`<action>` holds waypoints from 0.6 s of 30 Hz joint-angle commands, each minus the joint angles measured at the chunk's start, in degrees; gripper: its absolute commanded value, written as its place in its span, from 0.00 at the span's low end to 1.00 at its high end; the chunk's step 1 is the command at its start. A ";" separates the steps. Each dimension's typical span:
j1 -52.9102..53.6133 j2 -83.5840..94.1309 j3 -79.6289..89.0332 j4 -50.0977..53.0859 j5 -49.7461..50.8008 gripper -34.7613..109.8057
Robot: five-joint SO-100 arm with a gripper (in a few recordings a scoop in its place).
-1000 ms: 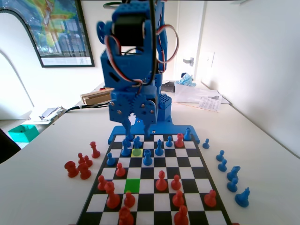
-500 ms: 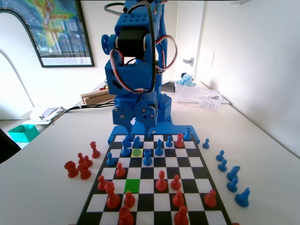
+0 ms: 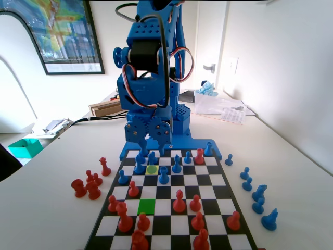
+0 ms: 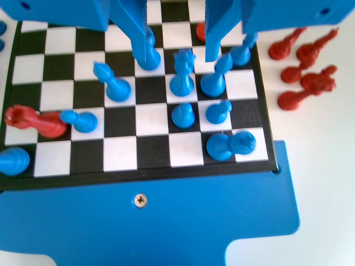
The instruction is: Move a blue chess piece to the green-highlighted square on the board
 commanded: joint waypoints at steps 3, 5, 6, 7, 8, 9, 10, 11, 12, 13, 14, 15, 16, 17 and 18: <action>1.32 3.25 0.18 -0.88 -1.23 0.34; 1.58 2.55 -0.09 -1.14 -1.32 0.34; 1.58 2.20 -0.18 -1.32 -1.41 0.34; 1.67 1.76 -0.35 -1.58 -1.41 0.34; 1.67 1.32 -0.62 -1.58 -1.41 0.33; 1.67 0.97 -0.79 -1.67 -1.41 0.33; 1.67 0.70 -0.97 -1.67 -1.41 0.33; 1.67 0.62 -0.97 -1.76 -1.41 0.33; 1.67 0.53 -0.97 -1.85 -1.41 0.33; 1.67 0.53 -0.88 -2.02 -1.41 0.33; 1.67 0.53 -0.88 -2.20 -1.41 0.33; 1.67 0.53 -0.70 -2.37 -1.41 0.33; 1.67 0.44 -0.62 -2.46 -1.49 0.33; 1.58 0.35 -0.44 -2.64 -1.58 0.33; 1.58 0.35 -0.26 -2.99 -1.58 0.33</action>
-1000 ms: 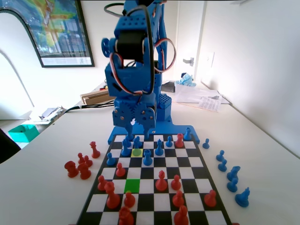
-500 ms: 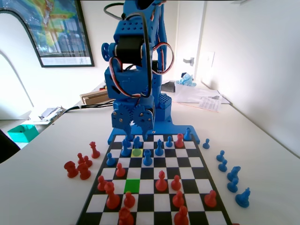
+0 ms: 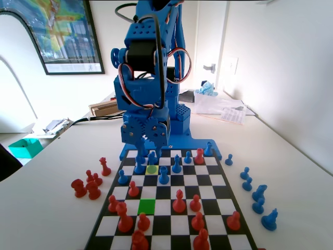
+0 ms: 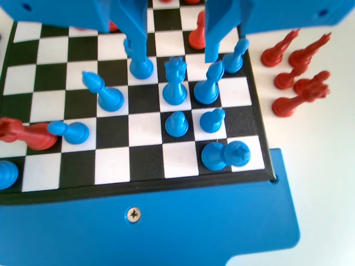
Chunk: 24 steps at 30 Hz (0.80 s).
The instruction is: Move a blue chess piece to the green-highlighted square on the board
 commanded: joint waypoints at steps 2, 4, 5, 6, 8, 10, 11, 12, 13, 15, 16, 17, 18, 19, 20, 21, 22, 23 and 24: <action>0.53 0.70 0.18 -0.35 -1.05 0.33; 0.44 0.62 0.79 -0.97 -1.14 0.33; 0.44 0.62 1.14 -1.32 -1.14 0.33; 0.35 0.53 1.41 -1.67 -1.23 0.33; 0.35 0.35 1.93 -2.29 -1.23 0.33; 0.26 0.09 2.11 -2.64 -1.23 0.33; 0.26 0.00 2.29 -2.90 -1.23 0.33; 0.26 0.00 2.37 -2.99 -1.23 0.33; 0.26 -0.09 2.46 -2.99 -1.23 0.33; 0.26 -0.26 2.55 -3.16 -1.23 0.33; 0.26 -0.35 2.64 -3.43 -1.23 0.33; 0.26 -0.44 2.72 -3.69 -1.23 0.33; 0.26 -0.62 2.72 -3.78 -1.23 0.33; 0.26 -0.70 2.72 -3.96 -1.23 0.33; 0.26 -0.88 2.81 -4.13 -1.23 0.33; 0.26 -0.88 2.90 -4.31 -1.32 0.33; 0.26 -0.97 2.99 -4.48 -1.32 0.33; 0.26 -1.05 3.08 -4.57 -1.32 0.33; 0.26 -1.14 3.08 -4.66 -1.32 0.33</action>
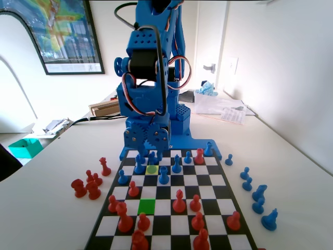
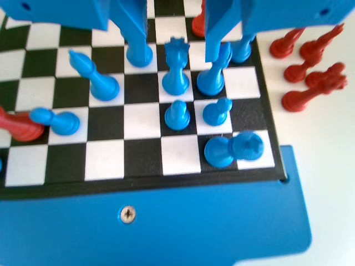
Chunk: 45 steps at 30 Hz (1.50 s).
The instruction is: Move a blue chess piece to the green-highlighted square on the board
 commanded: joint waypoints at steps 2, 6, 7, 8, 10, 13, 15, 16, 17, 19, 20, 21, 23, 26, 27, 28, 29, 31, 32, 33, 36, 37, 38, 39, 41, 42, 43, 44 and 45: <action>0.26 0.88 0.35 -0.44 -0.97 0.33; 0.09 0.88 0.53 -0.62 -1.05 0.32; 0.09 0.88 0.53 -0.79 -1.05 0.32; 0.09 0.88 0.62 -0.97 -1.05 0.31; 0.00 0.79 0.79 -1.32 -1.05 0.31; -0.09 0.79 1.05 -1.76 -1.05 0.31; -0.18 0.70 1.14 -1.76 -1.14 0.31; -0.18 0.70 1.14 -1.85 -1.23 0.31; -0.26 0.70 1.23 -1.85 -1.23 0.31; -0.26 0.62 1.41 -1.93 -1.41 0.31; -0.26 0.62 1.58 -2.11 -1.49 0.31; -0.26 0.62 1.67 -2.29 -1.49 0.30; -0.26 0.62 1.85 -2.37 -1.67 0.30; -0.18 0.62 1.85 -2.37 -1.93 0.30; -0.18 0.62 1.93 -2.37 -2.11 0.29; -0.09 0.62 1.93 -2.37 -2.29 0.29; -0.09 0.62 1.93 -2.37 -2.37 0.28; 0.00 0.62 2.02 -2.37 -2.55 0.27; 0.00 0.62 2.02 -2.37 -2.72 0.26; 0.09 0.62 2.02 -2.37 -2.81 0.25; 0.18 0.62 2.02 -2.37 -2.99 0.25; 0.18 0.62 1.93 -2.37 -2.99 0.25; 0.18 0.62 1.76 -2.37 -2.99 0.25; 0.26 0.62 1.58 -2.37 -2.99 0.25; 0.44 0.62 0.62 -1.93 -2.90 0.25; 0.70 0.62 -0.18 -1.23 -2.81 0.25; 0.79 0.62 -1.32 0.09 -2.72 0.25; 0.79 0.70 -2.55 1.32 -2.55 0.25; 0.79 0.70 -3.87 2.55 -2.29 0.25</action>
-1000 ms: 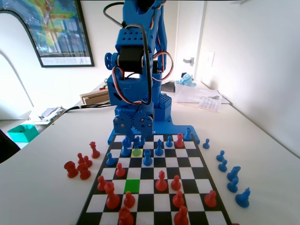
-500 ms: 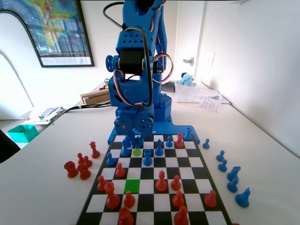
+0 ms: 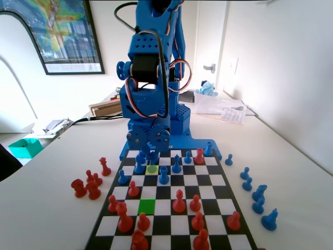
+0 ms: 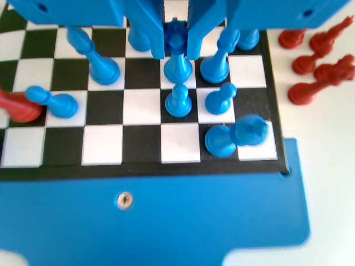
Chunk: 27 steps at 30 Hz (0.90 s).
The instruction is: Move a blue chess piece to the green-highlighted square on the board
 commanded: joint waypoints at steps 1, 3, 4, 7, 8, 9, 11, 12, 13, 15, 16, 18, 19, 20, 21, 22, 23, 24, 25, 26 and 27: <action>0.79 1.67 -6.42 4.04 0.09 0.25; 0.62 1.76 -9.05 6.33 0.70 0.25; 0.44 1.76 -10.37 7.38 1.05 0.25; 0.26 1.76 -14.33 10.55 1.93 0.25; 0.18 1.67 -15.38 11.16 2.20 0.25; 0.18 1.58 -16.52 11.95 2.37 0.25; 0.00 1.23 -18.37 12.74 2.90 0.25; 0.00 0.97 -19.34 13.10 3.25 0.25; -0.18 0.53 -20.48 13.62 3.69 0.25; -0.35 -0.53 -22.59 14.77 4.39 0.25; -0.53 -1.05 -23.55 15.21 4.75 0.25; -0.79 -2.37 -25.49 15.82 5.45 0.25; -0.97 -3.08 -26.37 16.17 5.89 0.25; -1.14 -3.69 -27.16 16.26 6.24 0.25; -1.23 -4.22 -27.86 16.52 6.42 0.25; -1.32 -4.66 -28.48 16.79 6.59 0.25; -1.41 -5.10 -29.00 16.96 6.77 0.25; -1.49 -5.54 -29.53 17.31 6.86 0.25; -1.58 -5.89 -29.97 17.49 6.94 0.25; -1.76 -6.24 -30.32 17.67 7.12 0.25; -1.76 -6.59 -30.85 17.93 7.29 0.25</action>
